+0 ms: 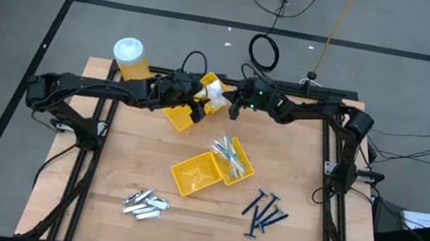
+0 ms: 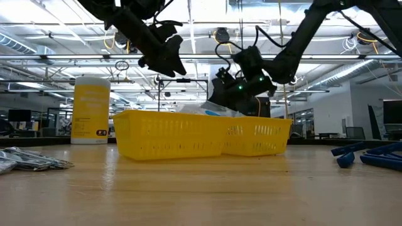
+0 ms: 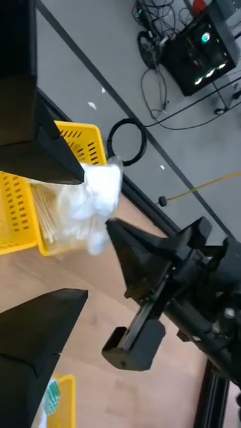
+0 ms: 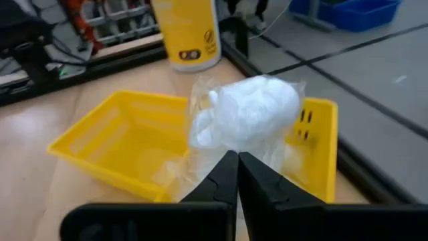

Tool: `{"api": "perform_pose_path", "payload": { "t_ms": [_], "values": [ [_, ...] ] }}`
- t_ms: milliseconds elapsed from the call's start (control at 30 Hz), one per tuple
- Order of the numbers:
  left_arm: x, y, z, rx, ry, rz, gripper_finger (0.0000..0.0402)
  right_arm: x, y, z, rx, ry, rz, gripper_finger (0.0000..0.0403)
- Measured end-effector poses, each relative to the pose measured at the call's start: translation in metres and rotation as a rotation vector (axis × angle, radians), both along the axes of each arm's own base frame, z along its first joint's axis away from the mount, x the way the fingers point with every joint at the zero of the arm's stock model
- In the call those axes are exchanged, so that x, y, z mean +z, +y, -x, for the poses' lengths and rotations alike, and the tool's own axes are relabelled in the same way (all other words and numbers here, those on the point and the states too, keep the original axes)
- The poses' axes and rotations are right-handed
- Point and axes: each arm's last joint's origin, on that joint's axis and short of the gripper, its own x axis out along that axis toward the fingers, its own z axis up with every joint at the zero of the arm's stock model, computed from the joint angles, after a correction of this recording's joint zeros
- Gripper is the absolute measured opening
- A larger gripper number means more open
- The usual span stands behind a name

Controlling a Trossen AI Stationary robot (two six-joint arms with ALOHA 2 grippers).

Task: Pick & Place Travel size toiletries
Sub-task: Put the cotton pack into the top right yellow basket, then put the blue razor into the bottom left yellow basket

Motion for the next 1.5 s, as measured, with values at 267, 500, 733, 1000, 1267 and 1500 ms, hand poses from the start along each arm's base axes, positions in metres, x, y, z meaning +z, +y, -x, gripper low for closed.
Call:
{"api": "perform_pose_path", "payload": {
  "t_ms": [267,500,733,1000,1267,1500],
  "values": [
    [0.000,0.000,0.000,0.000,-0.005,-0.001,0.0268,0.004,-0.007,0.005,-0.066,0.004,0.007,0.0110],
    [0.000,0.000,0.000,0.003,-0.007,0.002,0.0269,0.007,-0.015,0.009,-0.106,-0.044,-0.033,0.0221],
    [-0.001,-0.001,0.001,0.002,0.013,0.010,0.0269,0.054,-0.004,0.027,0.006,-0.057,-0.013,0.0278],
    [-0.001,-0.002,0.000,-0.004,0.015,0.005,0.0269,0.106,0.051,0.075,0.170,0.098,-0.047,0.0275],
    [0.015,-0.006,-0.001,-0.068,-0.070,-0.080,0.0269,0.097,0.116,0.138,0.245,0.010,-0.028,0.0259],
    [0.021,-0.016,-0.007,-0.129,-0.176,-0.158,0.0269,0.077,0.145,0.178,0.274,-0.170,0.043,0.0258]
  ]
}}
